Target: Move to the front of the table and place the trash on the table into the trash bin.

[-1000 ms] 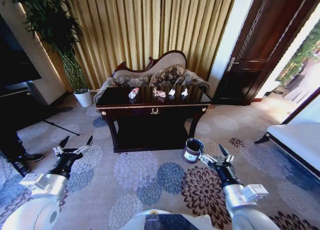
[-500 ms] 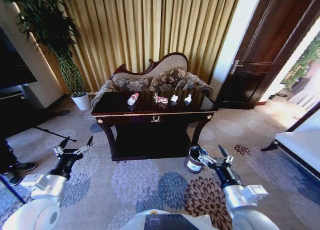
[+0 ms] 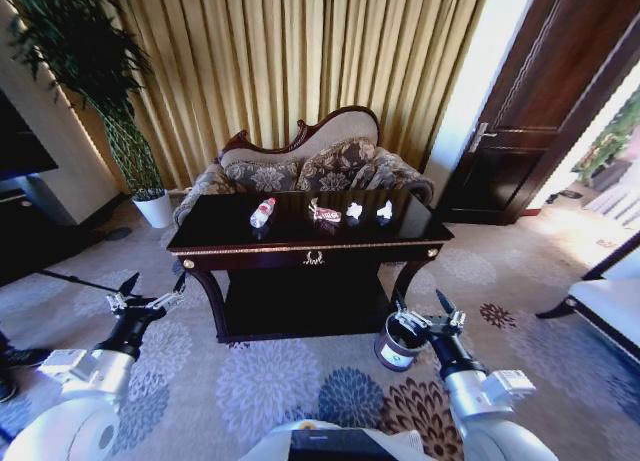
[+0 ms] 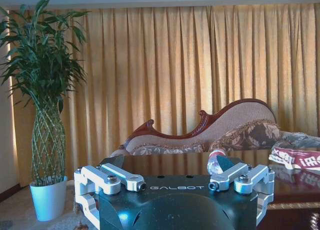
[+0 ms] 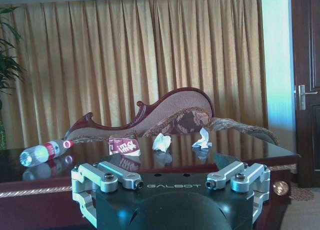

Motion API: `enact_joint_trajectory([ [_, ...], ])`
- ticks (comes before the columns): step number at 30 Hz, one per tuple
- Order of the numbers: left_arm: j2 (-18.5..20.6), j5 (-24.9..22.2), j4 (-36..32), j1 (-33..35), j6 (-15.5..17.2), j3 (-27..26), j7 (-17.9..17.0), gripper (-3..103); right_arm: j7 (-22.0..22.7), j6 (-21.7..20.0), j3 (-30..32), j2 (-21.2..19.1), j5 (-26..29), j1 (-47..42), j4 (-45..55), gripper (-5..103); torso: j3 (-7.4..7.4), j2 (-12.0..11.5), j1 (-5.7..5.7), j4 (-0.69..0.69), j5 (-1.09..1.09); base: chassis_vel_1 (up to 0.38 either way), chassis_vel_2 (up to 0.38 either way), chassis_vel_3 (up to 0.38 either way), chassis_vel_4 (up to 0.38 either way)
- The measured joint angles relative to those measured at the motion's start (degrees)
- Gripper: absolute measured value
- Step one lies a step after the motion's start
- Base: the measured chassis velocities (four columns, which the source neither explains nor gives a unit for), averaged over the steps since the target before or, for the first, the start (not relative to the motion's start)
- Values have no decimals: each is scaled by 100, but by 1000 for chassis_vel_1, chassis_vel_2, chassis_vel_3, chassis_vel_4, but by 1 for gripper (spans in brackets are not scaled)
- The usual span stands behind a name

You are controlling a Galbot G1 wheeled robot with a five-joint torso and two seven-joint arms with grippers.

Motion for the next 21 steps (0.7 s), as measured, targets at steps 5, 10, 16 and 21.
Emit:
enact_joint_trajectory([
  [5,15,-6,-1,-4,-1,-16,0,100,0,0,0,15,0,15,0,100,0,0,0,0,0,-226,189,221,-188],
  [10,17,-8,-3,-4,-1,-26,1,100,0,0,-4,26,1,44,0,100,0,0,0,0,0,-206,232,209,-217],
  [16,3,-9,-13,2,-2,-30,0,100,1,0,6,19,5,58,0,100,0,-1,0,-1,-2,-214,213,225,-219],
  [21,-8,-10,-37,8,-1,-21,0,100,-62,73,10,-4,-95,87,0,100,0,0,0,1,1,-211,212,220,-204],
])
